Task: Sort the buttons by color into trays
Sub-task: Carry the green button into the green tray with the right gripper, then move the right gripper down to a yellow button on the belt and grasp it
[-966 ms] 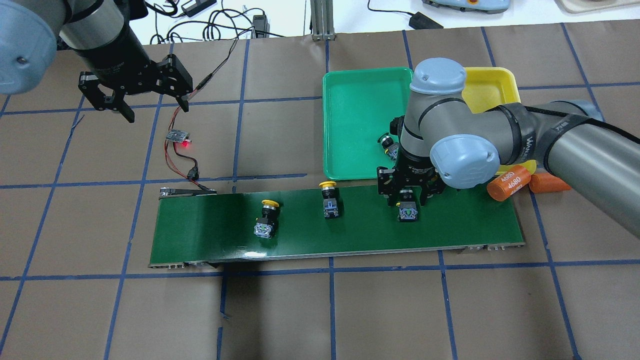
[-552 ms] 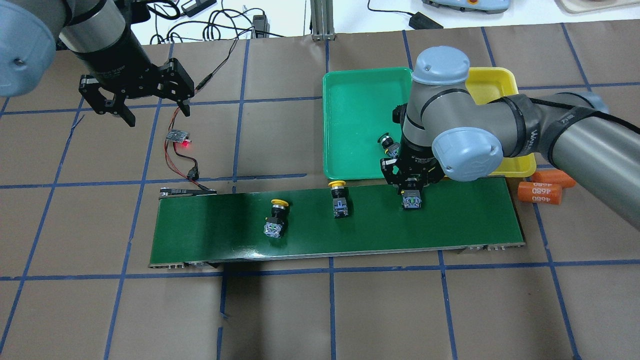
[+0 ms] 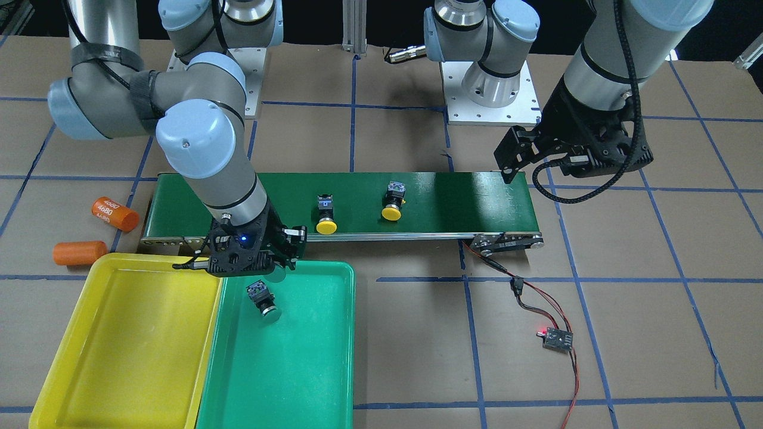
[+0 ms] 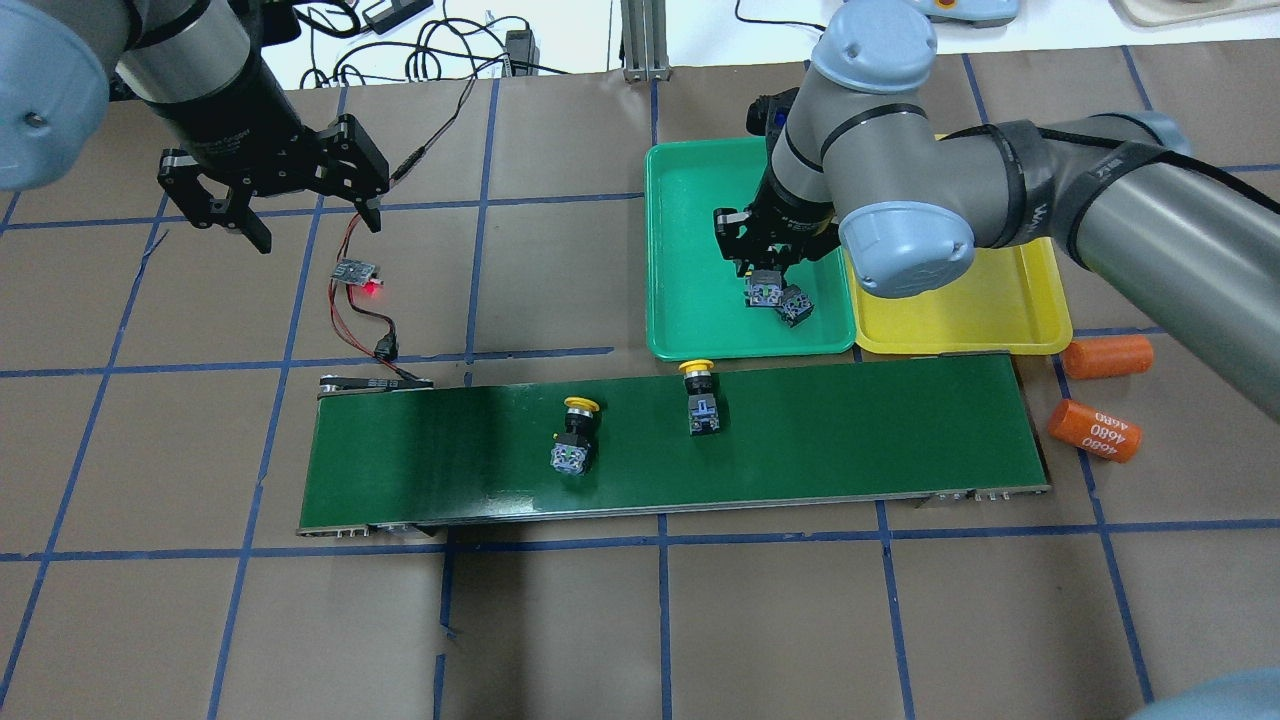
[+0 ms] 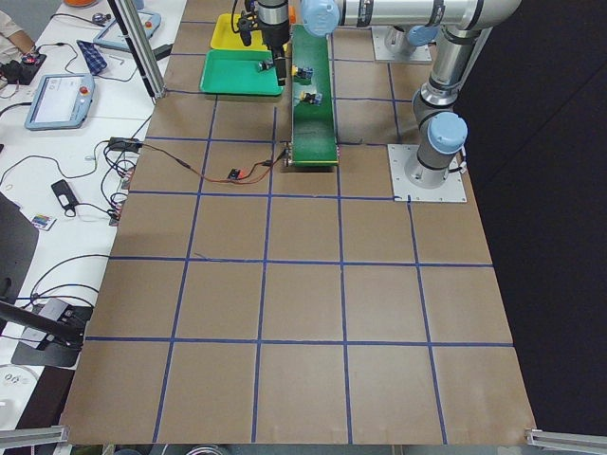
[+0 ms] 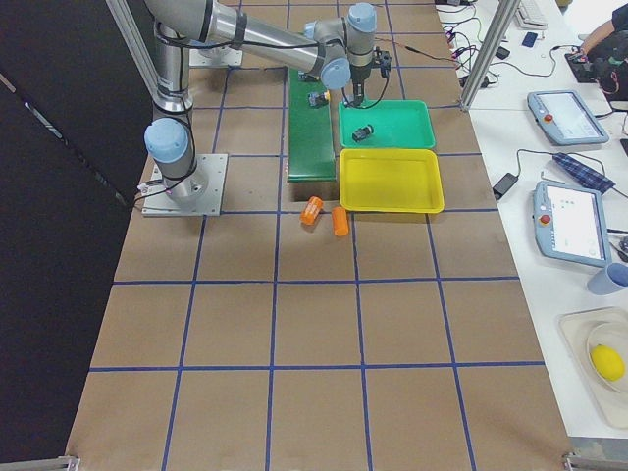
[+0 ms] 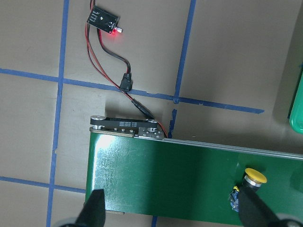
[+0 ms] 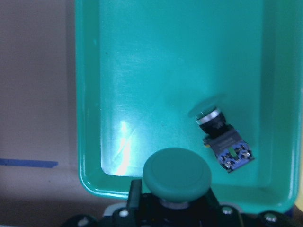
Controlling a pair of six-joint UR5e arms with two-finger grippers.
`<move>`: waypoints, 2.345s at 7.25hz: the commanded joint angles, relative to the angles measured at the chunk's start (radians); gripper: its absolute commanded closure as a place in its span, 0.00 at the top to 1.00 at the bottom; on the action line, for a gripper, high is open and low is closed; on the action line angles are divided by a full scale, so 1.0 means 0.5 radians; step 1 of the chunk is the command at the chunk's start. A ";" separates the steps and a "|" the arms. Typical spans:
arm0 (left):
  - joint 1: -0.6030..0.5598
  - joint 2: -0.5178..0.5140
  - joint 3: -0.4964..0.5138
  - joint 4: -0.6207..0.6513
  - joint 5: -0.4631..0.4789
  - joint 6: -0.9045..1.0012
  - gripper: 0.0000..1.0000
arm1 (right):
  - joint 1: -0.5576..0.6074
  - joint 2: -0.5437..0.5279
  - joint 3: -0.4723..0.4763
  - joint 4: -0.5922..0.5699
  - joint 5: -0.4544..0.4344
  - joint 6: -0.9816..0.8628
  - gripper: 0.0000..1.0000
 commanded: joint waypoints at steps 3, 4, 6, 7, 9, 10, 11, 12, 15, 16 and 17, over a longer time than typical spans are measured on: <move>0.004 0.014 0.000 0.003 0.014 -0.020 1.00 | 0.050 0.130 0.016 -0.270 0.082 -0.094 1.00; 0.004 0.005 0.003 0.006 0.011 -0.023 1.00 | 0.035 0.106 0.022 -0.200 0.064 -0.088 1.00; 0.004 0.005 0.003 0.015 -0.014 -0.035 1.00 | -0.020 -0.099 0.041 0.496 -0.064 -0.060 1.00; 0.004 0.002 0.000 0.015 -0.014 -0.035 1.00 | -0.036 -0.109 0.041 0.634 -0.062 -0.057 1.00; 0.008 0.002 0.000 0.015 -0.017 -0.035 1.00 | -0.024 -0.112 0.132 0.641 -0.037 -0.009 1.00; 0.008 0.005 0.003 0.018 -0.014 -0.035 1.00 | -0.021 -0.118 0.239 0.614 -0.028 -0.005 1.00; 0.014 0.023 0.000 0.018 -0.014 -0.032 1.00 | -0.021 -0.115 0.268 0.610 -0.028 -0.005 1.00; 0.014 0.023 -0.015 0.018 -0.014 -0.032 1.00 | -0.021 -0.115 0.271 0.613 -0.031 -0.002 1.00; 0.017 0.011 0.000 0.018 -0.014 -0.032 1.00 | -0.021 -0.103 0.274 0.632 -0.059 0.001 0.98; 0.020 0.017 0.000 0.018 -0.014 -0.032 1.00 | -0.024 -0.109 0.268 0.617 -0.068 -0.002 0.32; 0.020 0.020 0.000 0.018 -0.014 -0.032 1.00 | -0.036 -0.115 0.259 0.613 -0.080 -0.011 0.00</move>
